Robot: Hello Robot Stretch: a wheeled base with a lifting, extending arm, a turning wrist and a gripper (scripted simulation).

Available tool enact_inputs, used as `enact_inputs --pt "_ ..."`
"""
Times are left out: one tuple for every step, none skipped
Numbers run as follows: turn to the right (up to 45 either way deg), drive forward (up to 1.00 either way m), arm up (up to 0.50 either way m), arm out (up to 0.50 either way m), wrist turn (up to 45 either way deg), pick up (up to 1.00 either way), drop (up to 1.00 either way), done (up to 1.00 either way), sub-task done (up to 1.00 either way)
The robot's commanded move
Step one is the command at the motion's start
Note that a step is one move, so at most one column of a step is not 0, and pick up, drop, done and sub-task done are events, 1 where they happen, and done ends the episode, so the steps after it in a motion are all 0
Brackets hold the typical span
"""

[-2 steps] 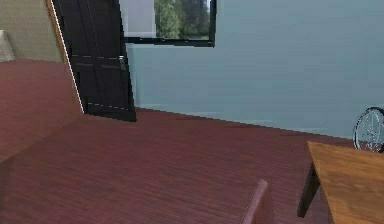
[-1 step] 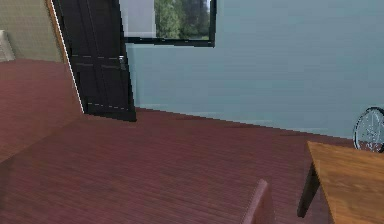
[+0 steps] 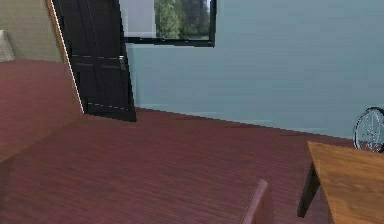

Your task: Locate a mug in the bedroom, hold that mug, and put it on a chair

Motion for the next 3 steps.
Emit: enact_inputs --pt "0.0 0.00 -0.30 0.00 0.0 0.00 0.00 0.00 0.00" --pt "0.0 0.00 0.00 0.00 0.0 1.00 0.00 0.00 0.00" --pt "0.0 0.00 0.10 0.00 0.0 0.00 0.00 0.00 0.00"
